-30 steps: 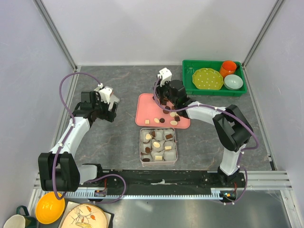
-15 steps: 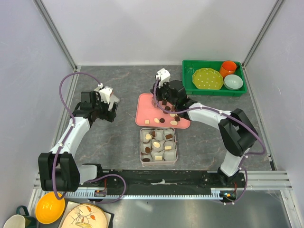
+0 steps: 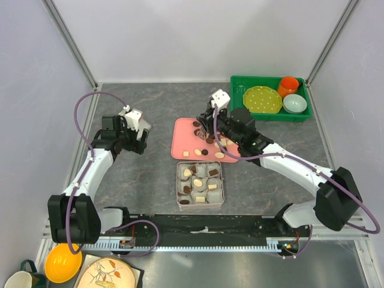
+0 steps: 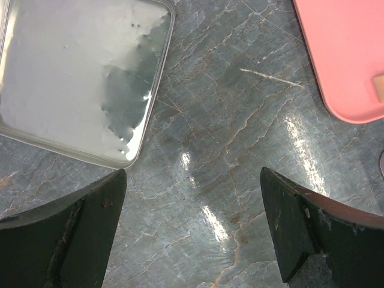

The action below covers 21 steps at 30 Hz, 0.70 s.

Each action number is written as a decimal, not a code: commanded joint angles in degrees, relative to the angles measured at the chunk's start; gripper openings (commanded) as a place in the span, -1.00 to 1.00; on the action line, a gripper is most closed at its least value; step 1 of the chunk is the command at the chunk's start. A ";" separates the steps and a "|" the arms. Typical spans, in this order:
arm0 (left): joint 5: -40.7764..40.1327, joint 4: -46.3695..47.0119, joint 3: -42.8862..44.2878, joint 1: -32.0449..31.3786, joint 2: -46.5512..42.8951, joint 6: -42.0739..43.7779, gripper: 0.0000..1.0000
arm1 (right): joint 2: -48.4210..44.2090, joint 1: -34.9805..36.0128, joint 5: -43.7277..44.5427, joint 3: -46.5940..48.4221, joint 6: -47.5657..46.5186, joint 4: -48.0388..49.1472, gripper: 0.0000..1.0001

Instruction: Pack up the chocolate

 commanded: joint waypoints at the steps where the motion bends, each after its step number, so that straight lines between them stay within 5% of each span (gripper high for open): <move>1: 0.47 0.51 0.57 -0.06 -1.47 0.86 0.99 | 5.22 0.02 2.17 1.62 0.08 0.71 -0.43; 7: -0.06 0.42 0.22 -0.06 -2.08 1.03 0.99 | 14.09 0.03 3.40 6.63 0.61 5.02 -0.42; 13: -0.15 0.33 0.22 -0.06 -1.82 1.30 0.99 | 19.73 -0.15 8.22 8.66 0.79 9.32 -0.12; 21: -0.06 0.95 -0.31 -0.06 -1.56 1.38 0.99 | 22.20 -0.24 10.52 9.10 -0.27 11.70 0.00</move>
